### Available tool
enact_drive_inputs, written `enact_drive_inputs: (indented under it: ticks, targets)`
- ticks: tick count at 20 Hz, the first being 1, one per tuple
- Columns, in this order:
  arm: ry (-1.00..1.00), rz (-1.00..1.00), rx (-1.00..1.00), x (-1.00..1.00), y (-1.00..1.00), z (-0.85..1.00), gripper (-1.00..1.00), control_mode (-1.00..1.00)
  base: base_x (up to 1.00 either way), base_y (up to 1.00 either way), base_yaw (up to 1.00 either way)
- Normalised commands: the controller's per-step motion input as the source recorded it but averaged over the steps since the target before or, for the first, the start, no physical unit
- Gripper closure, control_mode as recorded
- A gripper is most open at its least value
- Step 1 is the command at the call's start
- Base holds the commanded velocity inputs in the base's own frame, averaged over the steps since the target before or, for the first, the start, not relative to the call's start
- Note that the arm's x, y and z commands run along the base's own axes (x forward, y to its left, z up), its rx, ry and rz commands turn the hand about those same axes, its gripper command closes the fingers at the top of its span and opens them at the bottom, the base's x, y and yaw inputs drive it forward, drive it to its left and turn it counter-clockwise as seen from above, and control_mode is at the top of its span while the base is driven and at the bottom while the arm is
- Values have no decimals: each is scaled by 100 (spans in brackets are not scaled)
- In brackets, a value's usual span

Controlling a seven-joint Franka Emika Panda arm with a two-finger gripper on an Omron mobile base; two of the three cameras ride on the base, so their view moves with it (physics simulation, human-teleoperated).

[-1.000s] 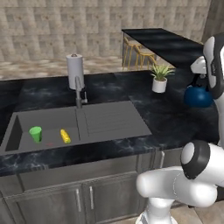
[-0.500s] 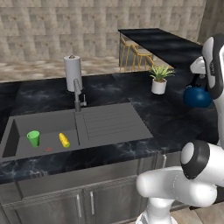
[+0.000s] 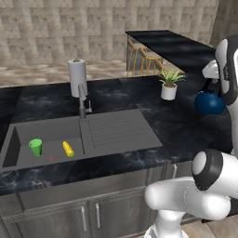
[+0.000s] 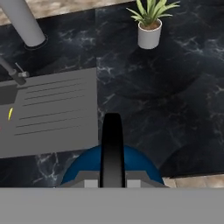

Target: Pick the kettle and cup and place them in the sink. Then turn on the water.

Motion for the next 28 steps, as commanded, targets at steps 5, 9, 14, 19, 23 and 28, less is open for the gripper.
enact_drive_inputs:
  ticks: [5,9,14,19,23,28]
  targets:
    - [0,0,-4,0,55,0,100,-100,0,0,0]
    - [0,0,-3,0,51,-2,100,-100,0,0,0]
    - [0,1,-3,0,47,-13,100,-100,0,0,0]
    - [0,0,-1,2,57,-16,100,-100,0,0,0]
    - [-5,0,0,0,40,0,100,-100,0,0,0]
    - [-6,0,0,0,35,0,100,-100,0,0,0]
